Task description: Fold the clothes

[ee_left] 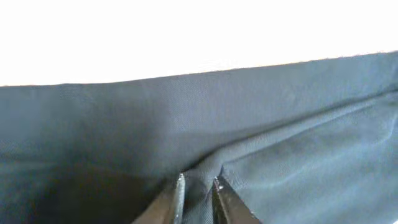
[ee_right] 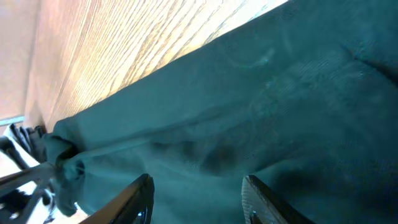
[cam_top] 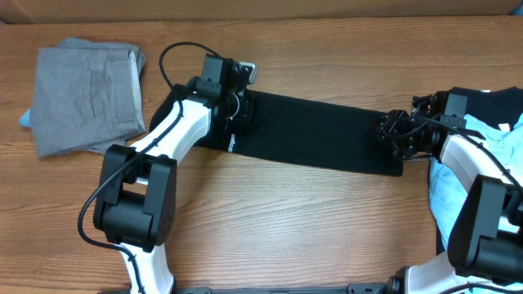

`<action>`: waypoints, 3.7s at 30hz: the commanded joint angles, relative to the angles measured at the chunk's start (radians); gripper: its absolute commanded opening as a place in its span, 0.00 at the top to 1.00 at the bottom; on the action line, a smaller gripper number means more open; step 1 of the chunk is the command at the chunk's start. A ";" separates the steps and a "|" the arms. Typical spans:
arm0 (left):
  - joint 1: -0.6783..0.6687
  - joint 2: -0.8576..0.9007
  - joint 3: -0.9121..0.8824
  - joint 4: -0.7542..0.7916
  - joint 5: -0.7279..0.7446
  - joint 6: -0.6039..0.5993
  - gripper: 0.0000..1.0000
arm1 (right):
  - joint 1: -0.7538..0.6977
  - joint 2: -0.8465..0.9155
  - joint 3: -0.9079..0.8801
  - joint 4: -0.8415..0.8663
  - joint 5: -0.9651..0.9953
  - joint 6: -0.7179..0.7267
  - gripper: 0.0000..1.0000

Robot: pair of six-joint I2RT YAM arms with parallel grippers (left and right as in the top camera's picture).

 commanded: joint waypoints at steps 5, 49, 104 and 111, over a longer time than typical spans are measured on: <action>0.006 0.011 0.039 -0.109 -0.010 -0.044 0.58 | 0.003 -0.001 0.016 0.016 0.117 0.002 0.47; 0.196 -0.099 0.321 -0.666 -0.117 0.077 0.28 | -0.162 0.156 0.025 -0.186 0.080 -0.350 0.49; 0.196 -0.099 0.321 -0.669 -0.113 0.076 0.25 | 0.501 0.071 0.290 -0.306 0.383 -0.060 0.95; 0.196 -0.099 0.321 -0.680 -0.114 0.076 0.25 | 0.504 0.122 0.290 -0.240 0.344 -0.017 0.94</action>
